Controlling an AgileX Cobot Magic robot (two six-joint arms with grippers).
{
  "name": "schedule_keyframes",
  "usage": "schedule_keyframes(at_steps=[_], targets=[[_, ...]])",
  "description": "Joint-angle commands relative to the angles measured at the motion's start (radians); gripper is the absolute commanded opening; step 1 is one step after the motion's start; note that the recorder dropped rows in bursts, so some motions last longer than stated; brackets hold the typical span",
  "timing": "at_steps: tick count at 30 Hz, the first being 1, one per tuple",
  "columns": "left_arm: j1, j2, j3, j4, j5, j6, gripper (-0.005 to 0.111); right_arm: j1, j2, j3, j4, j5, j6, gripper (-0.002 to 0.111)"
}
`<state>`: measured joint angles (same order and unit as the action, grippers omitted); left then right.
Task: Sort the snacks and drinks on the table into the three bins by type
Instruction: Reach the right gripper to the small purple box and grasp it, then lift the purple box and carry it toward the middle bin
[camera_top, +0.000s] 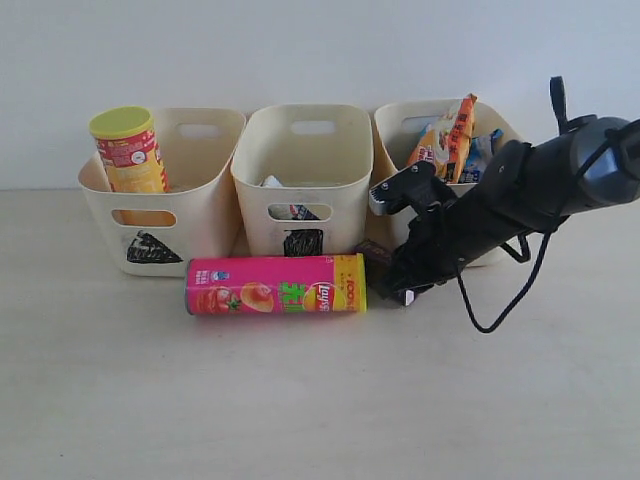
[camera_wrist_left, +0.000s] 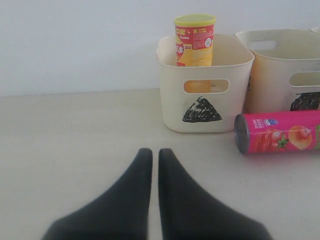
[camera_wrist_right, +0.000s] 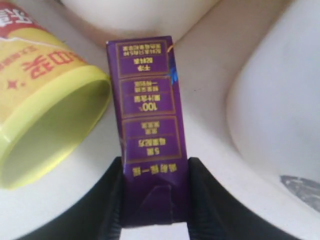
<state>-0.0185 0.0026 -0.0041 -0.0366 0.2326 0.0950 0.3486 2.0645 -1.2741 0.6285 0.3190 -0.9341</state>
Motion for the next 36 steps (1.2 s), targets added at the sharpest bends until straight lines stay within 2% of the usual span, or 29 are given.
schedule_keyframes(at_steps=[1, 5, 8, 14, 16, 18, 20, 28, 36], targets=[[-0.003, -0.003, 0.004, -0.003, -0.003, 0.003, 0.004, -0.001, -0.063, -0.005, -0.007, 0.085, 0.003, 0.000], [-0.003, -0.003, 0.004, -0.003, -0.003, 0.003, 0.004, -0.001, -0.124, -0.005, -0.036, 0.178, 0.080, 0.000], [-0.003, -0.003, 0.004, -0.003, -0.003, 0.003, 0.004, -0.001, -0.204, -0.005, -0.181, 0.253, 0.283, 0.000], [-0.003, -0.003, 0.004, -0.003, -0.003, 0.003, 0.004, -0.001, -0.361, -0.005, -0.234, 0.341, 0.382, 0.000], [-0.003, -0.003, 0.004, -0.003, -0.003, 0.003, 0.004, -0.001, -0.394, -0.005, -0.225, 0.460, 0.410, 0.000], [-0.003, -0.003, 0.004, -0.003, -0.003, 0.003, 0.004, 0.001, -0.398, -0.005, -0.135, 0.683, 0.354, 0.000], [-0.003, -0.003, 0.004, -0.003, -0.003, 0.003, 0.004, 0.018, -0.399, -0.005, -0.092, 0.819, 0.319, 0.000], [-0.003, -0.003, 0.004, -0.003, -0.003, 0.003, 0.004, 0.099, -0.362, -0.004, -0.093, 0.890, 0.323, 0.000], [-0.003, -0.003, 0.004, -0.003, -0.003, 0.003, 0.004, 0.152, -0.259, -0.004, -0.100, 0.793, 0.354, 0.000]])
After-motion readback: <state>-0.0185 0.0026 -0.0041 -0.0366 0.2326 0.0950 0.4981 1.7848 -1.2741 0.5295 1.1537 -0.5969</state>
